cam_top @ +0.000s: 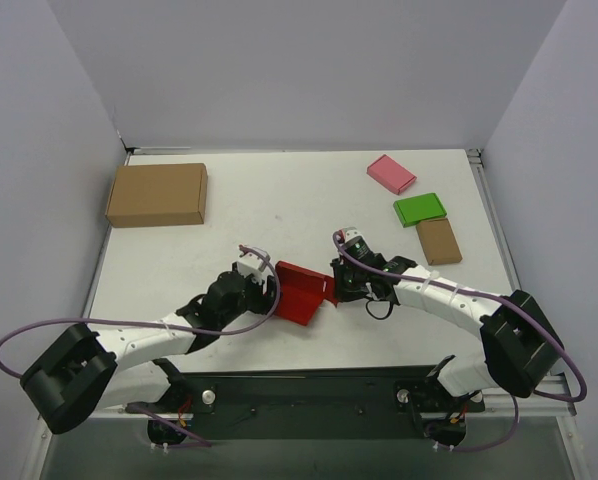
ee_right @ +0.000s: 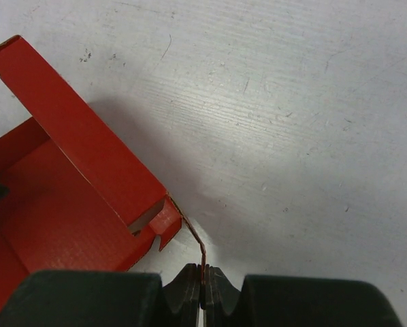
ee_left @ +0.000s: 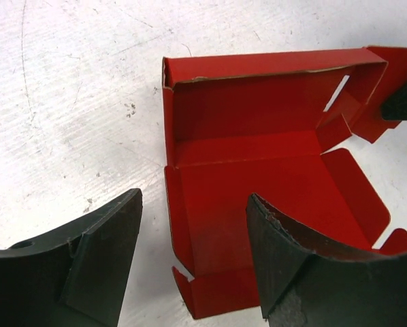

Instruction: Fold the paper box

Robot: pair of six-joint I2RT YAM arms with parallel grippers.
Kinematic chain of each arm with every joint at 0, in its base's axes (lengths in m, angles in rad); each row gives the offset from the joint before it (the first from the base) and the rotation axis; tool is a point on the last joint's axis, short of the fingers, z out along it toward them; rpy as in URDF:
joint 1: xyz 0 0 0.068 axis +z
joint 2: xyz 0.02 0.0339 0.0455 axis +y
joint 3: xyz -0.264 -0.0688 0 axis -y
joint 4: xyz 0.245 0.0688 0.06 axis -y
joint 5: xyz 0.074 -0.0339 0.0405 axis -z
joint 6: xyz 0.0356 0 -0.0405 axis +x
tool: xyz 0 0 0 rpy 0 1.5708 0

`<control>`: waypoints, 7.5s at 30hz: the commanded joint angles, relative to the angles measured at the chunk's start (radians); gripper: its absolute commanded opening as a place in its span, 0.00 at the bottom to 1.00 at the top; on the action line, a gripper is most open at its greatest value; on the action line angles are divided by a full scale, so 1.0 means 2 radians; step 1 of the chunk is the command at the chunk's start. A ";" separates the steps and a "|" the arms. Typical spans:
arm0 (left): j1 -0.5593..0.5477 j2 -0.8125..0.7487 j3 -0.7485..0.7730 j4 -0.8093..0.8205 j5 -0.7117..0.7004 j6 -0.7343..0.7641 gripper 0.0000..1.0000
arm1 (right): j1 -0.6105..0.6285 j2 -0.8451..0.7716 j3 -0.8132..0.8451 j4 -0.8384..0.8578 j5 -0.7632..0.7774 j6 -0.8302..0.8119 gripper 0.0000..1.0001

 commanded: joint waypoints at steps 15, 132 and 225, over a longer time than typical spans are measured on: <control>0.034 0.071 0.044 0.085 0.040 -0.003 0.68 | 0.016 -0.006 0.012 0.001 -0.020 -0.020 0.00; 0.044 0.081 0.006 0.083 0.075 -0.037 0.06 | 0.013 -0.026 -0.144 0.388 -0.242 -0.001 0.54; 0.002 0.000 -0.027 0.032 -0.081 -0.058 0.00 | 0.124 -0.174 -0.162 0.165 0.203 0.078 0.64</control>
